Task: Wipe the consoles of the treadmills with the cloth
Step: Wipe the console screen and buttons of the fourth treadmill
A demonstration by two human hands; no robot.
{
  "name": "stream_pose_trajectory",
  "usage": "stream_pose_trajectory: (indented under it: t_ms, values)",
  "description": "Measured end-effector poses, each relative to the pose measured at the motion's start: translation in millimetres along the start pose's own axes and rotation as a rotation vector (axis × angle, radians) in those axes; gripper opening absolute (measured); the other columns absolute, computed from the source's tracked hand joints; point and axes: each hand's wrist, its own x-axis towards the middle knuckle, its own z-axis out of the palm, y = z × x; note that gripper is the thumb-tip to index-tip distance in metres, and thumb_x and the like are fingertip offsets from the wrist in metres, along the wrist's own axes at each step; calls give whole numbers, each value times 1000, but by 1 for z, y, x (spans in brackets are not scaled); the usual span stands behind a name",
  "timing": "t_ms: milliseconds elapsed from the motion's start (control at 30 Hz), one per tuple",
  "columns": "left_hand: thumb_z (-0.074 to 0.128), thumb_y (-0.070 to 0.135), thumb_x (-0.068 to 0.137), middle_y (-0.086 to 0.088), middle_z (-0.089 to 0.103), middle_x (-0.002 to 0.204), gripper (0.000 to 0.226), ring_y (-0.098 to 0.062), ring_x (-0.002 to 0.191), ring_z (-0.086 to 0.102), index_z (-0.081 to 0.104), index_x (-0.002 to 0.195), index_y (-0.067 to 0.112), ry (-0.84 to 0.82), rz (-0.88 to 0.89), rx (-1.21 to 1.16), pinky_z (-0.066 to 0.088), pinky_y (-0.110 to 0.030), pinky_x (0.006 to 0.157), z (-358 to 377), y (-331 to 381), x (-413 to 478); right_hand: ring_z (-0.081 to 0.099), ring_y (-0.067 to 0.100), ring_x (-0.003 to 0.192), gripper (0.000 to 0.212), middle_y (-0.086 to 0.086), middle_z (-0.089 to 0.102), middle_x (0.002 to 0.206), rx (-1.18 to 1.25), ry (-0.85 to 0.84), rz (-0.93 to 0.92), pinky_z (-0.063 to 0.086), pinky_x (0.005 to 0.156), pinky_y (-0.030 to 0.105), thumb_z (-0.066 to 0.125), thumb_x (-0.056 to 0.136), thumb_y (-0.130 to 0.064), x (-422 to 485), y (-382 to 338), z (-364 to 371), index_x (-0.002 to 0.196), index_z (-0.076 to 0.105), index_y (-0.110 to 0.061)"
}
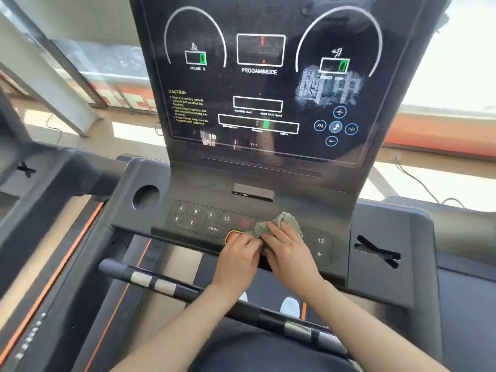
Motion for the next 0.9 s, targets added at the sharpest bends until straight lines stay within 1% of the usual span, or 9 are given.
stream_pose_trajectory:
  t_ms: [67, 133, 233, 333, 433, 533, 700, 833, 900]
  values:
    - [66, 10, 86, 1, 65, 86, 6, -24, 78, 54, 70, 86, 15, -10, 0, -4, 49, -39, 69, 4, 5, 0, 59, 33, 108, 17, 9, 66, 121, 7, 34, -25, 50, 98, 44, 62, 84, -9, -2, 8, -9, 98, 71, -11]
    - [66, 11, 87, 1, 66, 87, 6, -23, 78, 54, 71, 87, 14, -13, 19, -20, 51, -38, 65, 10, 18, -2, 62, 31, 100, 12, 7, 69, 112, -7, 73, -10, 53, 93, 42, 71, 81, -4, -10, 17, -17, 90, 72, -11]
    - [62, 16, 92, 1, 66, 91, 11, -23, 77, 56, 73, 92, 15, -38, 69, -50, 53, -37, 61, 20, 40, -1, 61, 31, 86, 8, 6, 68, 100, -58, 141, 37, 53, 82, 42, 70, 81, -2, -27, 33, -28, 81, 70, -10]
    - [64, 16, 92, 1, 67, 95, 12, -23, 81, 58, 74, 98, 16, -64, 132, -81, 54, -36, 67, 23, 45, -3, 59, 33, 79, 10, 7, 65, 92, -121, 177, 52, 54, 74, 44, 67, 79, 1, -46, 41, -31, 79, 67, -9]
    - [67, 15, 89, 2, 66, 94, 9, -23, 81, 58, 72, 96, 16, -62, 139, -79, 54, -36, 69, 13, 33, -12, 58, 31, 83, 21, 4, 66, 94, -160, 172, 67, 53, 74, 44, 68, 77, 0, -55, 26, -23, 95, 69, -11]
    - [63, 16, 90, 2, 65, 94, 11, -24, 84, 59, 72, 96, 16, -35, 104, -53, 54, -38, 69, 0, 13, -18, 58, 29, 88, 30, 2, 67, 99, -148, 160, 55, 53, 76, 42, 69, 81, -7, -48, 2, -11, 110, 70, -15]
    - [65, 15, 89, 1, 66, 92, 11, -24, 80, 60, 74, 92, 14, 47, 54, 2, 54, -37, 68, -22, -31, -25, 60, 29, 89, 31, 3, 66, 100, -148, 151, 74, 53, 76, 42, 76, 77, -11, -21, -36, 16, 107, 72, -18]
    - [58, 16, 91, 0, 67, 93, 17, -25, 79, 61, 74, 92, 11, 85, 59, 21, 54, -36, 67, -36, -67, -29, 61, 27, 87, 31, 3, 67, 99, -150, 160, 82, 55, 78, 39, 82, 69, -6, 2, -66, 37, 96, 73, -16]
    - [59, 18, 92, 0, 67, 94, 17, -24, 82, 61, 75, 94, 12, 88, 58, 20, 54, -36, 69, -39, -84, -28, 61, 27, 87, 27, 3, 67, 97, -160, 168, 92, 54, 79, 38, 83, 69, -5, 10, -74, 43, 92, 73, -16]
